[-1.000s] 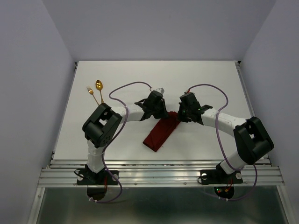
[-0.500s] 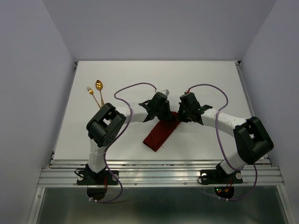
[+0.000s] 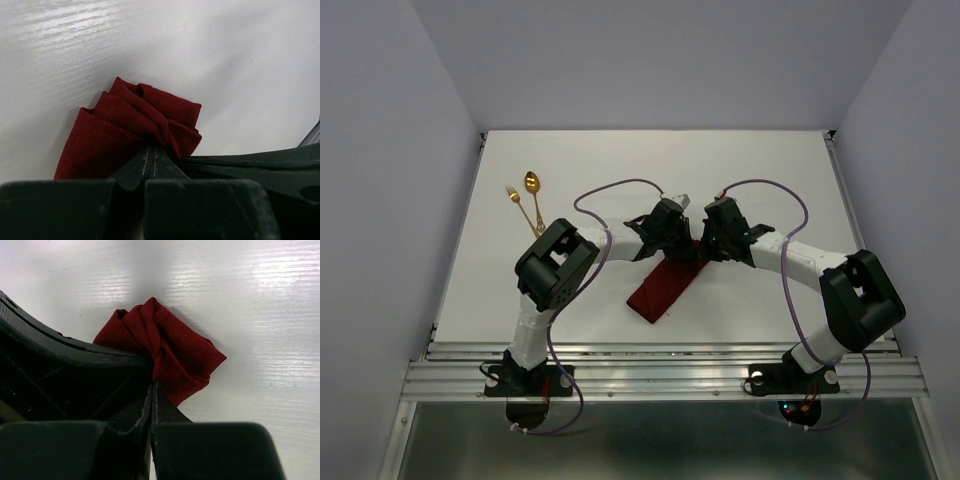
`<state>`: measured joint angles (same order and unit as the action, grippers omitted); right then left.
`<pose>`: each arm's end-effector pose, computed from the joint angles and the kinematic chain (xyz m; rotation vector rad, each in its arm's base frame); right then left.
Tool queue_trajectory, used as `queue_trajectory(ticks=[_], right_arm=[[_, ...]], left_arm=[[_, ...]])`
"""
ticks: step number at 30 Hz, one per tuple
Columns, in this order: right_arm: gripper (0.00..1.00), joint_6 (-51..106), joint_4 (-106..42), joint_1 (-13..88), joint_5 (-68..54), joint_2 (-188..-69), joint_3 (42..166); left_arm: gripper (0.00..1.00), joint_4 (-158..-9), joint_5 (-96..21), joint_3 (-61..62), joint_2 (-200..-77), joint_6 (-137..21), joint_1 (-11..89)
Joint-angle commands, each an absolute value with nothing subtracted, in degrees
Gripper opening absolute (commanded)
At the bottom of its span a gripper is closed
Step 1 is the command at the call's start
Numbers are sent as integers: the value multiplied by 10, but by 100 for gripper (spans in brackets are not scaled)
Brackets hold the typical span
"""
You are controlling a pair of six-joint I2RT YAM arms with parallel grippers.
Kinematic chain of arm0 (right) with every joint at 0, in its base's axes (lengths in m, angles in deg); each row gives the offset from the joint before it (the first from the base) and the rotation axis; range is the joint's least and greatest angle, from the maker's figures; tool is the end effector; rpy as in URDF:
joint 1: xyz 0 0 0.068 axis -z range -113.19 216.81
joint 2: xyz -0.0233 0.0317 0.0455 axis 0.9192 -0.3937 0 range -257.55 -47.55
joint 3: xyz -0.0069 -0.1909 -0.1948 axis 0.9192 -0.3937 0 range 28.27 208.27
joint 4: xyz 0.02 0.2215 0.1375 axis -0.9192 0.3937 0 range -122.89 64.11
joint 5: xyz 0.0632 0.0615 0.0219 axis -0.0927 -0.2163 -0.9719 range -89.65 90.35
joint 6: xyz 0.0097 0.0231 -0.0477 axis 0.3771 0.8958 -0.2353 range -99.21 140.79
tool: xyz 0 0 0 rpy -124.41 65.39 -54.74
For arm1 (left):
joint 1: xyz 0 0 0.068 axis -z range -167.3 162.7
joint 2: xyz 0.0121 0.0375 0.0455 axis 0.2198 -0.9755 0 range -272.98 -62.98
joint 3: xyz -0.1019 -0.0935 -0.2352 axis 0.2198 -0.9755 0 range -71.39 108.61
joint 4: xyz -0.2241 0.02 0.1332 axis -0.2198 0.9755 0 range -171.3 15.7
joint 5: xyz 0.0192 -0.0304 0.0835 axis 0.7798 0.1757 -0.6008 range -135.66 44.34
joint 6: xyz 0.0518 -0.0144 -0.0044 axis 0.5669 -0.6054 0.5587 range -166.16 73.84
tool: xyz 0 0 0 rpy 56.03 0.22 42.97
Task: Fold the napkin into a case and place the utensils inside
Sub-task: Stuff the top corner of the smaller-rectangle-folded napkin into the folded napkin.
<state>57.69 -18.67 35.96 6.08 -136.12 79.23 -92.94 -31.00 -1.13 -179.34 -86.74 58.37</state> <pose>0.2694 0.1568 0.1894 0.1758 2.5028 0.3796 0.3010 -0.3209 0.1538 0.2664 2.3676 -1.0787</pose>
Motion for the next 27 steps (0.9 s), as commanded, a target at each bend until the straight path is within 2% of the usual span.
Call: queue_trajectory(ticks=[1, 10, 18, 27], right_arm=[[1, 581, -196, 354, 54, -1352, 820], [1, 574, -187, 354, 55, -1336, 822], [1, 576, -188, 354, 65, -1351, 816], [1, 573, -188, 354, 67, -1354, 819]], left_arm=[[0, -939, -294, 11, -1811, -861, 596], [0, -950, -319, -6, -1817, -883, 596], [0, -924, -308, -25, -1726, -869, 595], [0, -885, -294, -37, -1695, -841, 596]])
